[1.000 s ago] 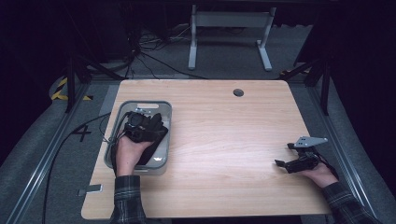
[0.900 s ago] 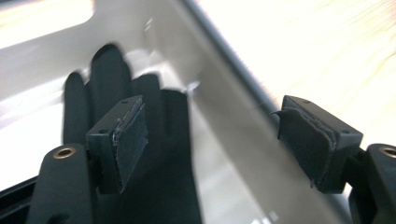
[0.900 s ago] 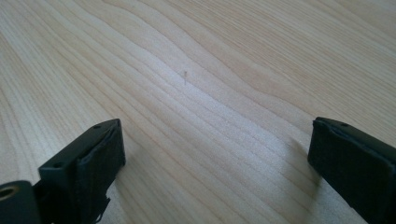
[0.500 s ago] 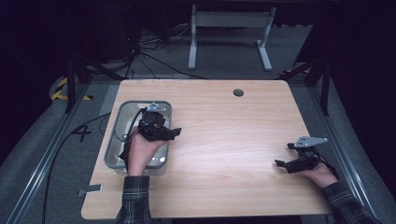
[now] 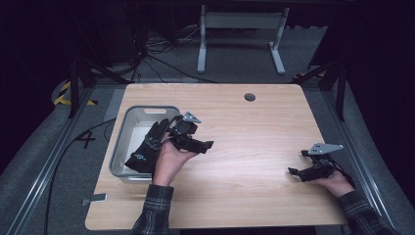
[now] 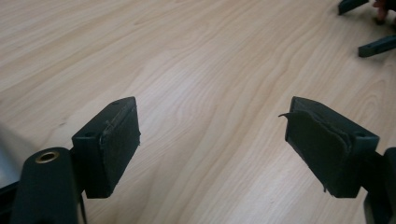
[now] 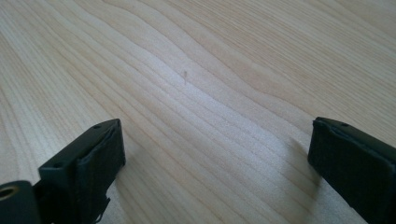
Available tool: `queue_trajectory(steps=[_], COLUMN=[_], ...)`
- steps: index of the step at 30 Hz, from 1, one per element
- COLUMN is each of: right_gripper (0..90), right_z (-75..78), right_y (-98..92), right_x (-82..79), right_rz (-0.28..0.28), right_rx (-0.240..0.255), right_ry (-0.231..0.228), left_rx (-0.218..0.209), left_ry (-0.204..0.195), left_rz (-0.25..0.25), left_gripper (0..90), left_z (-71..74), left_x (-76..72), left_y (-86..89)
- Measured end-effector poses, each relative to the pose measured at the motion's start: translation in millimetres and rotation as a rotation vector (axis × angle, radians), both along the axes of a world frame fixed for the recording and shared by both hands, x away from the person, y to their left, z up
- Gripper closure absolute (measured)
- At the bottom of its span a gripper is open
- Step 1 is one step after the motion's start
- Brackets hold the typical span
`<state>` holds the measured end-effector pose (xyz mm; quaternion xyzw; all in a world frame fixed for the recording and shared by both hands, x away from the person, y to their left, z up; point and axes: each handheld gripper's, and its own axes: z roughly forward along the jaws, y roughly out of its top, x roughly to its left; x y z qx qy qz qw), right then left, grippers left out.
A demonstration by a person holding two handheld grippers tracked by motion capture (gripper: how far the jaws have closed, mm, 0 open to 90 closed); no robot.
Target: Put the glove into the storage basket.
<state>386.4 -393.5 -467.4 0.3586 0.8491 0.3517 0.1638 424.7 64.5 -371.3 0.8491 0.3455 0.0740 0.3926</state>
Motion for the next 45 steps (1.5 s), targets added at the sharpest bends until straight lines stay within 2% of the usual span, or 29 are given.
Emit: queue_trajectory(steps=[11,20,28,32,35,37,39,44,45], right_gripper=[4.3,4.3,4.3,4.3,4.3,4.3,4.3,4.3,4.3], right_z=[0.0,0.0,0.0,0.0,0.0,0.0,0.0,0.0,0.0], right_y=[0.0,0.0,0.0,0.0,0.0,0.0,0.0,0.0,0.0], right_x=[0.0,0.0,0.0,0.0,0.0,0.0,0.0,0.0,0.0], right_rz=[0.0,0.0,0.0,0.0,0.0,0.0,0.0,0.0,0.0], right_rx=[0.0,0.0,0.0,0.0,0.0,0.0,0.0,0.0,0.0], right_ry=[0.0,0.0,0.0,0.0,0.0,0.0,0.0,0.0,0.0], left_rx=[0.05,0.077,0.095,0.121,0.124,0.141,0.175,0.19,0.205], left_ry=[0.006,-0.014,-0.012,0.002,0.015,0.019,0.016,0.022,0.024], left_rz=[-0.056,-0.084,-0.099,-0.108,-0.119,-0.12,-0.12,-0.135,-0.141], left_gripper=[16.7,14.7,12.8,10.3,9.2,7.5,5.2,2.8,2.4], left_z=[-23.1,-42.5,-56.3,-65.7,-71.1,-75.6,-79.4,-87.5,-89.5], left_x=[-6.5,-16.4,-20.7,-23.5,-25.0,-26.3,-27.7,-30.3,-30.1], left_y=[-40.2,-64.8,-80.4,-89.3,-94.3,-99.8,-105.7,-114.6,-116.2])
